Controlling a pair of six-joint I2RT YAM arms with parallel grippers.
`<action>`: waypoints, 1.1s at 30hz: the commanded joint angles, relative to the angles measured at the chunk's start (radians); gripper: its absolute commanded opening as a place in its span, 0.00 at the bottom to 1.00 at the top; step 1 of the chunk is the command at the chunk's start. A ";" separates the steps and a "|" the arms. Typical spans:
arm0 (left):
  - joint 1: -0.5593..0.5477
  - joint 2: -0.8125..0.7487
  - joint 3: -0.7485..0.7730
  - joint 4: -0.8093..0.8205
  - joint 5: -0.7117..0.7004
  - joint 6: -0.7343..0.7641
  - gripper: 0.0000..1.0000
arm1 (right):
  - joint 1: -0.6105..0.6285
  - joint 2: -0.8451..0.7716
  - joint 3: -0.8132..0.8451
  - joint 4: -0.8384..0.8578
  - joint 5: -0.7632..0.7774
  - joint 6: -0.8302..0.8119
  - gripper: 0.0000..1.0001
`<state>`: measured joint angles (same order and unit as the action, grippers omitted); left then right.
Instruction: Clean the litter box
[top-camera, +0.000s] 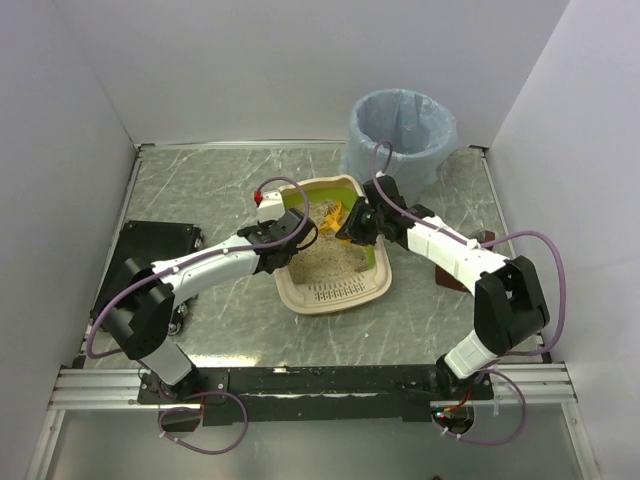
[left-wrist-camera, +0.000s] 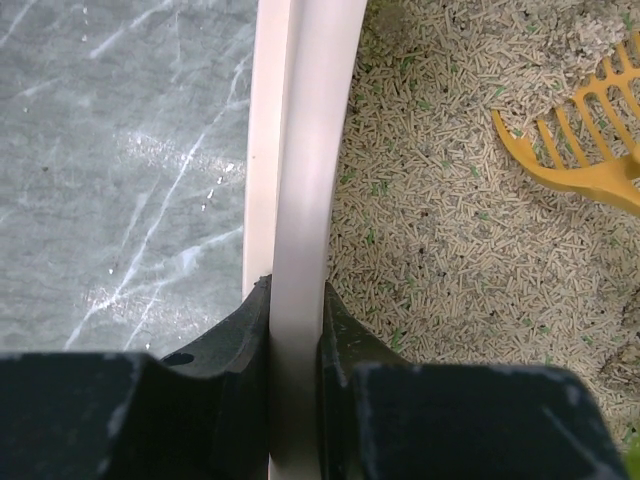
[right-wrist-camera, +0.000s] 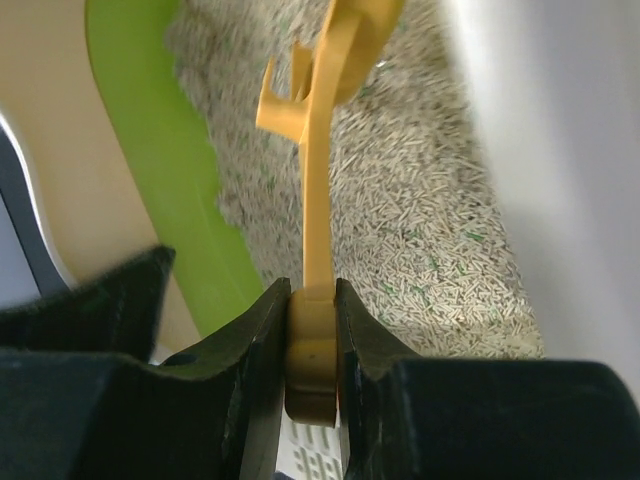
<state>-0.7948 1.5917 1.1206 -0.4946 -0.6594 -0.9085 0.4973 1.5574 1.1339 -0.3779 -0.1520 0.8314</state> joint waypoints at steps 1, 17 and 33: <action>-0.018 -0.105 0.059 0.226 -0.003 0.003 0.01 | -0.009 0.021 -0.061 0.114 -0.187 -0.178 0.00; -0.017 -0.104 0.062 0.203 -0.016 -0.041 0.01 | -0.094 -0.034 -0.327 0.611 -0.405 0.150 0.00; -0.003 -0.065 0.122 0.050 -0.051 -0.219 0.01 | -0.118 -0.131 -0.517 0.832 -0.408 0.239 0.00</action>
<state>-0.8062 1.5921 1.1412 -0.5671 -0.6804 -0.9924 0.4000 1.4944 0.6552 0.4213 -0.5423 1.0508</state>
